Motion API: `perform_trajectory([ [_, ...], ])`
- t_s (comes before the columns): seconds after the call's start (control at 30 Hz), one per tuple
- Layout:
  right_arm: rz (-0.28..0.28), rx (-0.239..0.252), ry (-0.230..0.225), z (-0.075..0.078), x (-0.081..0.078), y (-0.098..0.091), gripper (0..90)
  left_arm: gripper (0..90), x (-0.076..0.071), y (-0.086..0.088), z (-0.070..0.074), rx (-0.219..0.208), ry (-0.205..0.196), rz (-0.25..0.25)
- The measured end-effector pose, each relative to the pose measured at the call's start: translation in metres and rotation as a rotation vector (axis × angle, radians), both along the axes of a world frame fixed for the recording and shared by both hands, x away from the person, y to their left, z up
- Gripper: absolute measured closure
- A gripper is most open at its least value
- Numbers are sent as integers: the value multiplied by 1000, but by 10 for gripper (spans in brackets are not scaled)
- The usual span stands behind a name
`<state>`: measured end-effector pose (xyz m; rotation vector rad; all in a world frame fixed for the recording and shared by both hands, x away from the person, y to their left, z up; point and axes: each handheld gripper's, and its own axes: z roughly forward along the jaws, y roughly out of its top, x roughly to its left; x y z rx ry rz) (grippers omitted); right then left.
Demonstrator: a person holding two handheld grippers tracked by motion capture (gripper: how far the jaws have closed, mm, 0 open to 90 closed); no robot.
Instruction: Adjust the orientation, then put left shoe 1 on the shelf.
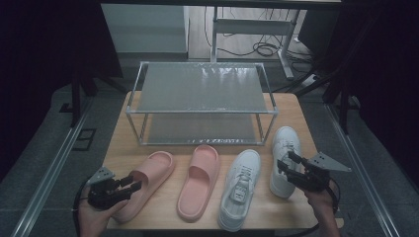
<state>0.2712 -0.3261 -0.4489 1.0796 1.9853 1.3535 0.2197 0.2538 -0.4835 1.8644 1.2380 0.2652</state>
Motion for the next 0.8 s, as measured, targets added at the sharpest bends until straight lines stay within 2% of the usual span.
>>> perform_trajectory([
  [0.23, 1, -3, -8, 2, -1, 0, 441, 452, -1, -9, 0, 13, 15, -16],
  [0.43, 0, -5, -2, 0, -1, 1, 441, 448, 0, -16, -6, 34, 31, -21],
  [0.67, 10, -10, -14, 3, -1, 4, 441, 449, 1, -22, -10, 33, 31, -24],
  [0.8, 6, -13, -2, 0, -1, 3, 440, 454, 4, -25, -14, 36, 32, -21],
])
